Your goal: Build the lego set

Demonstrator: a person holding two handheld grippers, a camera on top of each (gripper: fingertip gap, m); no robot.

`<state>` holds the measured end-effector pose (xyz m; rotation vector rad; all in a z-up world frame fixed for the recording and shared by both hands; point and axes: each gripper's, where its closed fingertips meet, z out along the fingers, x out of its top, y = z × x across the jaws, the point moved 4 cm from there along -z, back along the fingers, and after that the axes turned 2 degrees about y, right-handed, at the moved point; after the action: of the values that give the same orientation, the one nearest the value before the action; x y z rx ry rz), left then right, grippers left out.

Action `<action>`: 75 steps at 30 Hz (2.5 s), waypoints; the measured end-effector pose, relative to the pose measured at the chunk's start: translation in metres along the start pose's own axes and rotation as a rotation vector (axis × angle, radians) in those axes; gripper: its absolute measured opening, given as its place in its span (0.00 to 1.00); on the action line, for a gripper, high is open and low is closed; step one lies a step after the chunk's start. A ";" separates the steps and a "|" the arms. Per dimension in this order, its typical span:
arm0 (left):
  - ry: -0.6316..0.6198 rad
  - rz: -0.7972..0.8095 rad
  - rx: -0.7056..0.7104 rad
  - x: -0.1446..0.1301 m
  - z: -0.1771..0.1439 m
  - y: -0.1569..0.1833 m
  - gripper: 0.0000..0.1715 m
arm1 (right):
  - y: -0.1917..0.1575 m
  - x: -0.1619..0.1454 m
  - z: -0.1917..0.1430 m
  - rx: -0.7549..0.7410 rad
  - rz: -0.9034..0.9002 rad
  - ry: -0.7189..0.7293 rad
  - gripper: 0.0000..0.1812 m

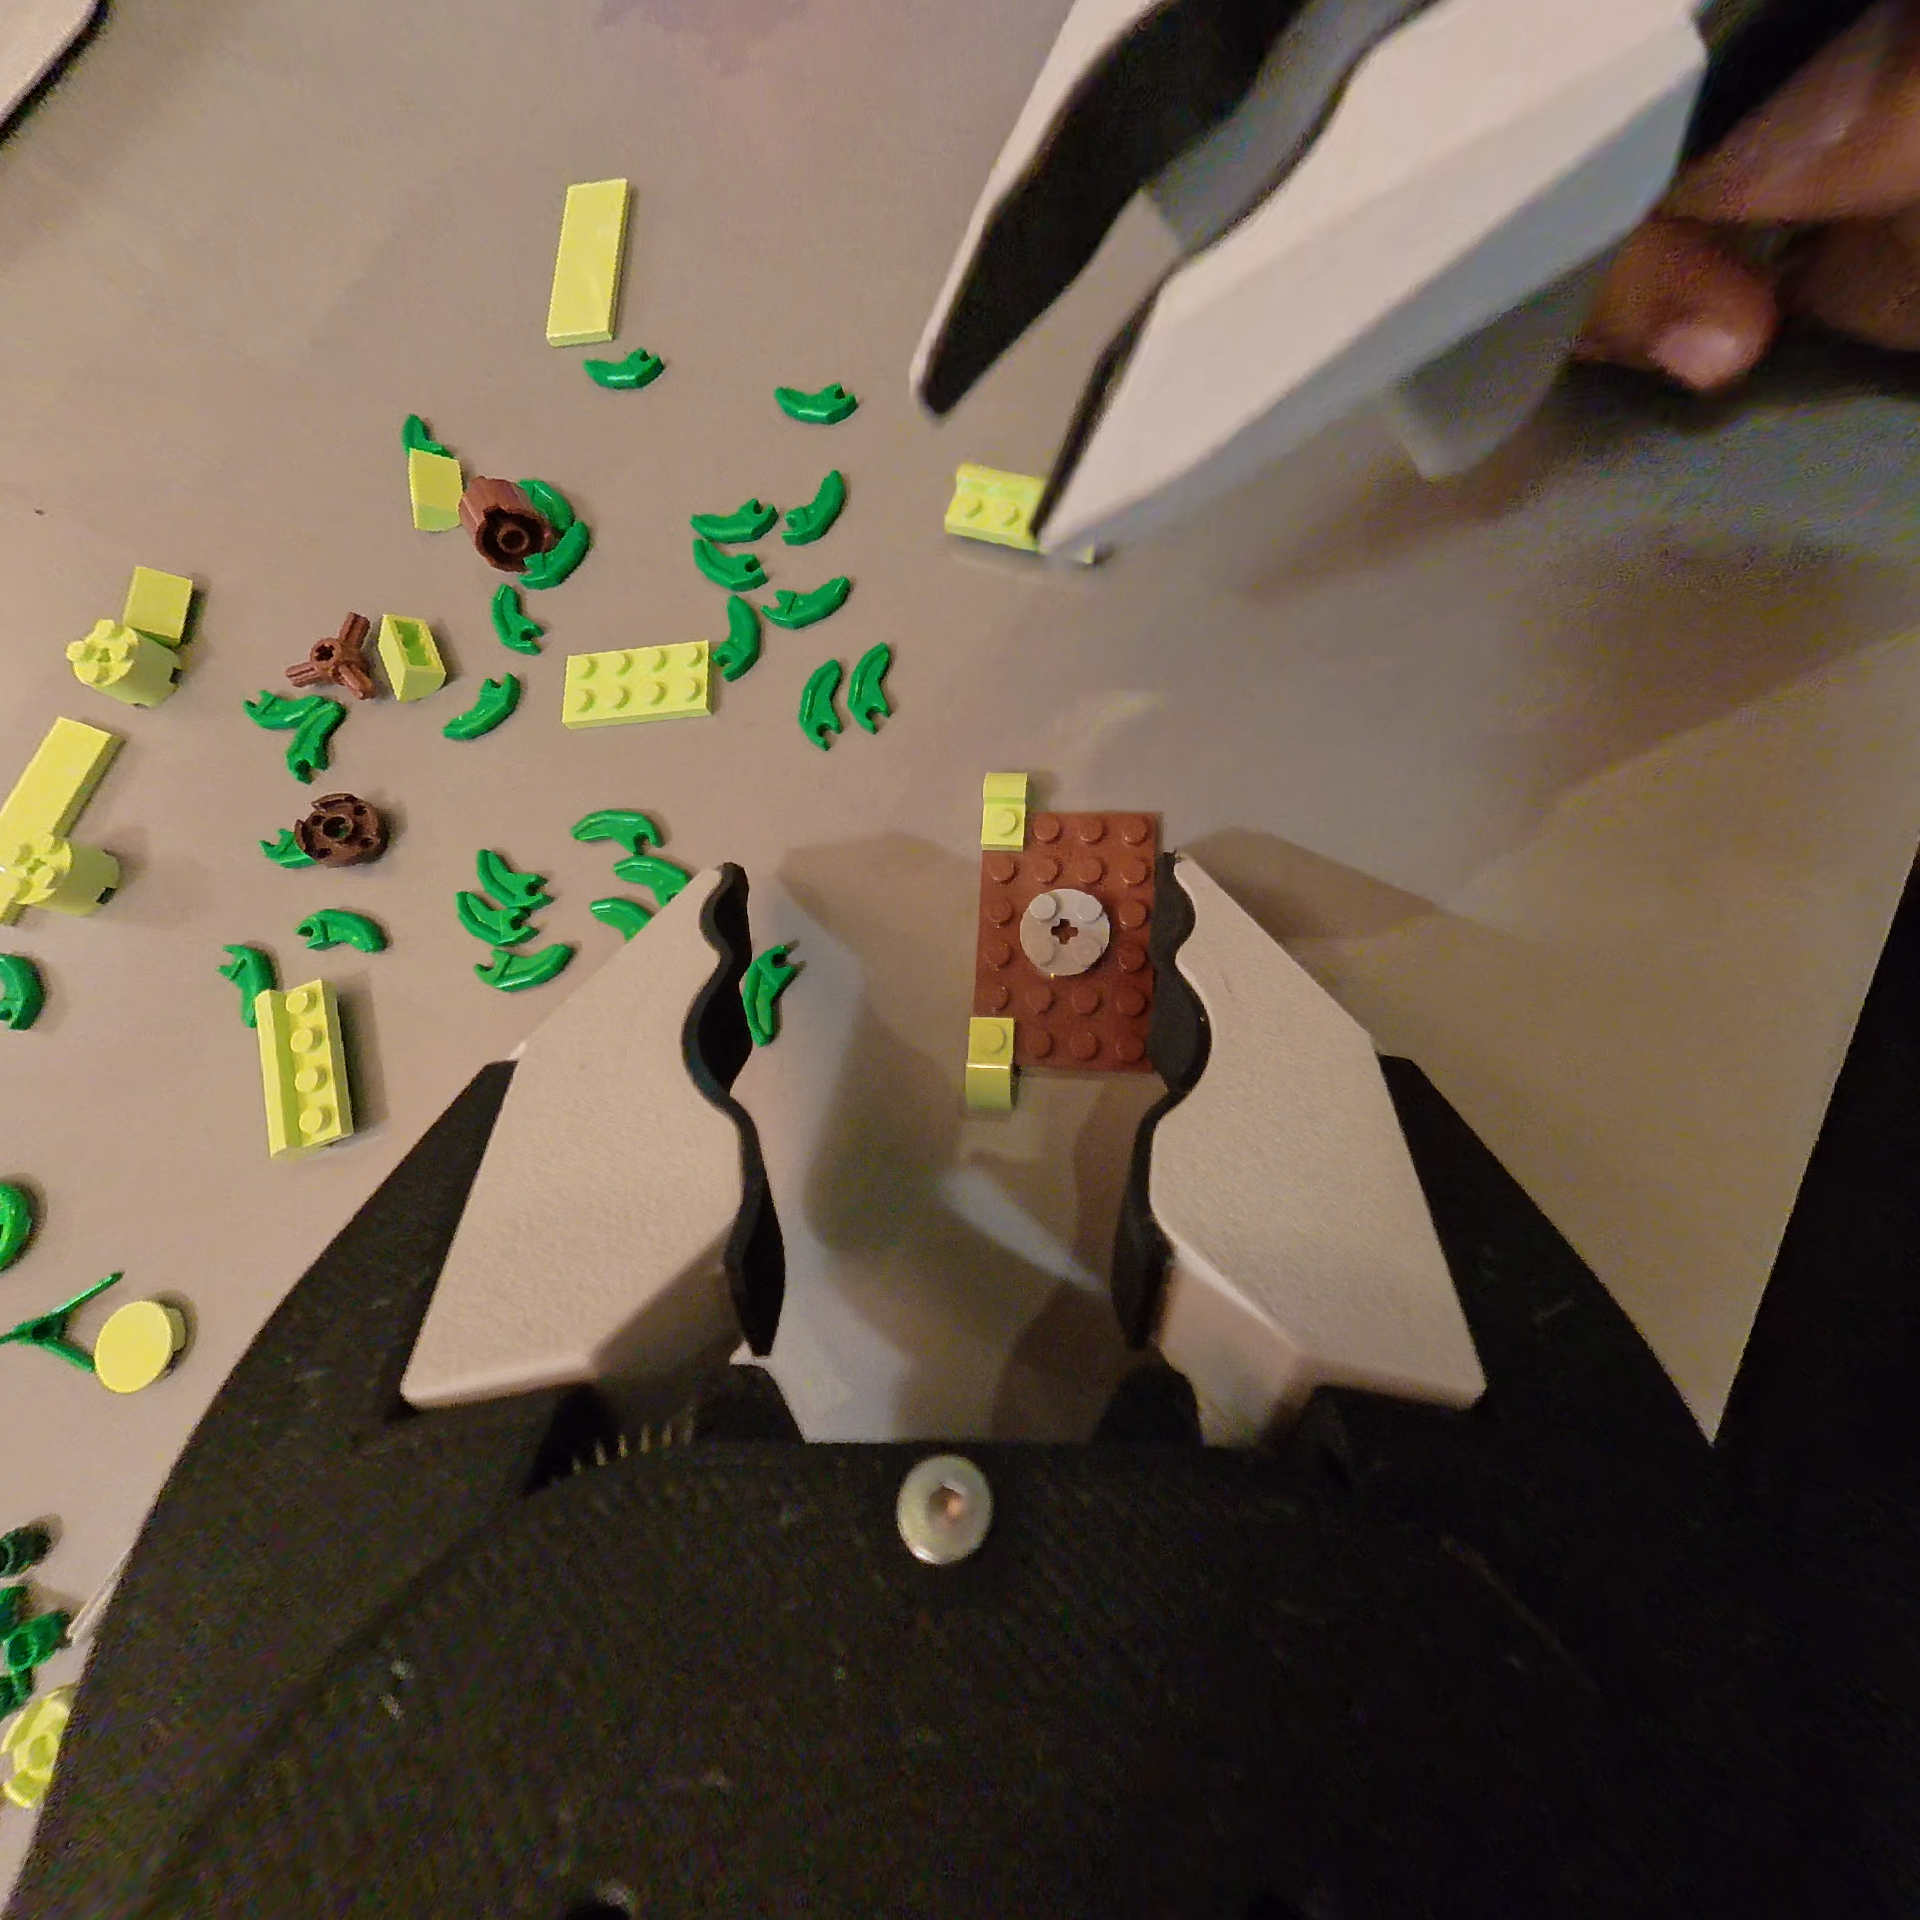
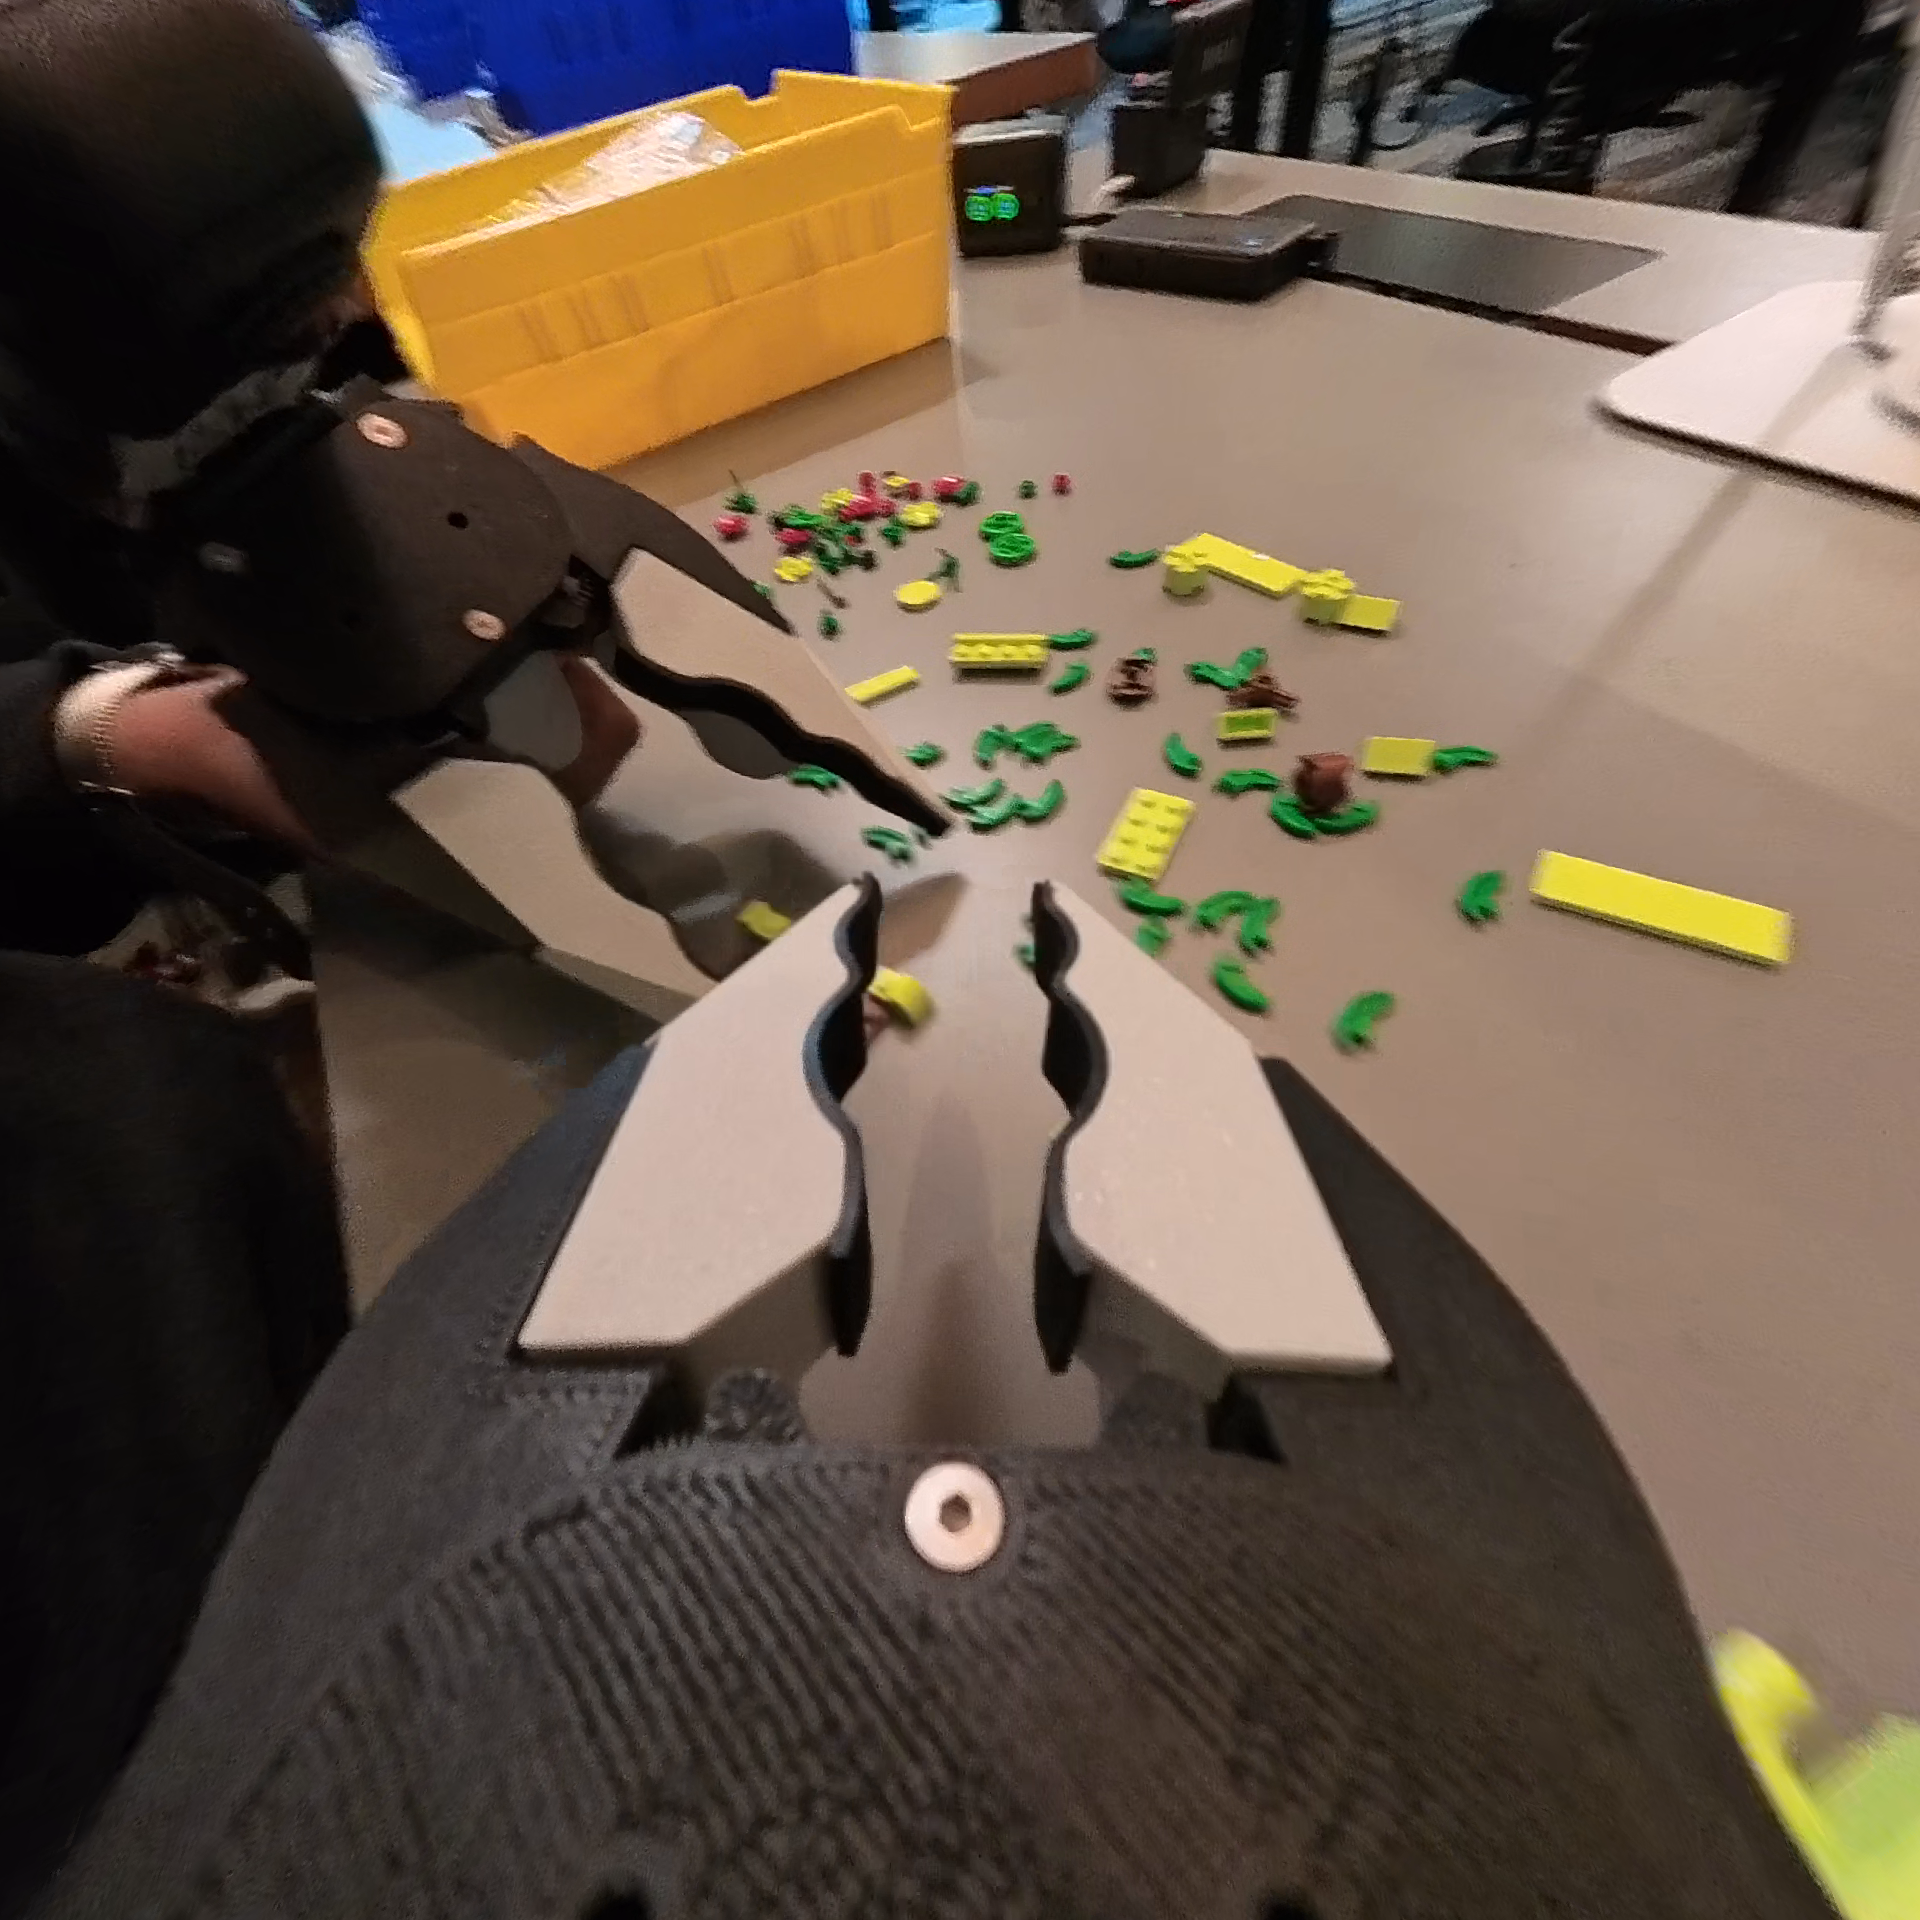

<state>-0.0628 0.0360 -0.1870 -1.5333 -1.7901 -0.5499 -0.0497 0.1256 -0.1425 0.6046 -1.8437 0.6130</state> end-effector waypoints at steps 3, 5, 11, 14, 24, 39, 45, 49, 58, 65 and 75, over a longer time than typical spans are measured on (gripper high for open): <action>0.001 0.005 -0.003 0.000 0.000 0.001 0.45 | 0.019 -0.002 -0.017 -0.043 0.040 0.020 0.19; -0.001 0.000 -0.009 0.000 0.000 0.001 0.45 | 0.028 -0.006 -0.021 -0.052 0.085 -0.004 0.22; 0.003 0.026 -0.039 0.000 0.000 0.005 0.38 | 0.030 -0.018 -0.015 -0.056 0.082 -0.122 0.23; 0.007 0.048 -0.049 0.000 -0.001 0.008 0.34 | 0.029 -0.024 -0.010 -0.071 0.055 -0.177 0.22; 0.011 0.078 -0.075 0.001 -0.001 0.013 0.27 | 0.031 -0.029 -0.006 -0.079 0.073 -0.227 0.19; 0.010 0.078 -0.081 0.001 -0.001 0.014 0.26 | 0.031 -0.033 -0.003 -0.079 0.071 -0.269 0.17; 0.009 0.076 -0.087 0.000 -0.001 0.014 0.26 | 0.031 -0.038 0.000 -0.087 0.065 -0.312 0.17; 0.001 0.053 -0.117 0.000 -0.001 0.014 0.25 | 0.031 -0.040 0.002 -0.104 0.045 -0.333 0.15; 0.027 0.171 -0.070 0.007 0.005 0.017 0.20 | 0.027 -0.041 0.002 -0.127 -0.016 -0.343 0.09; 0.038 0.215 -0.018 0.007 0.004 0.019 0.20 | 0.019 -0.043 -0.005 -0.116 -0.031 -0.333 0.09; 0.015 0.128 -0.089 0.009 0.008 0.021 0.19 | 0.020 -0.041 -0.006 -0.095 0.008 -0.314 0.08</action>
<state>-0.0449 0.0521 -0.1879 -1.6863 -1.6620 -0.5832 -0.0458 0.1494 -0.1818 0.6595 -2.1559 0.4512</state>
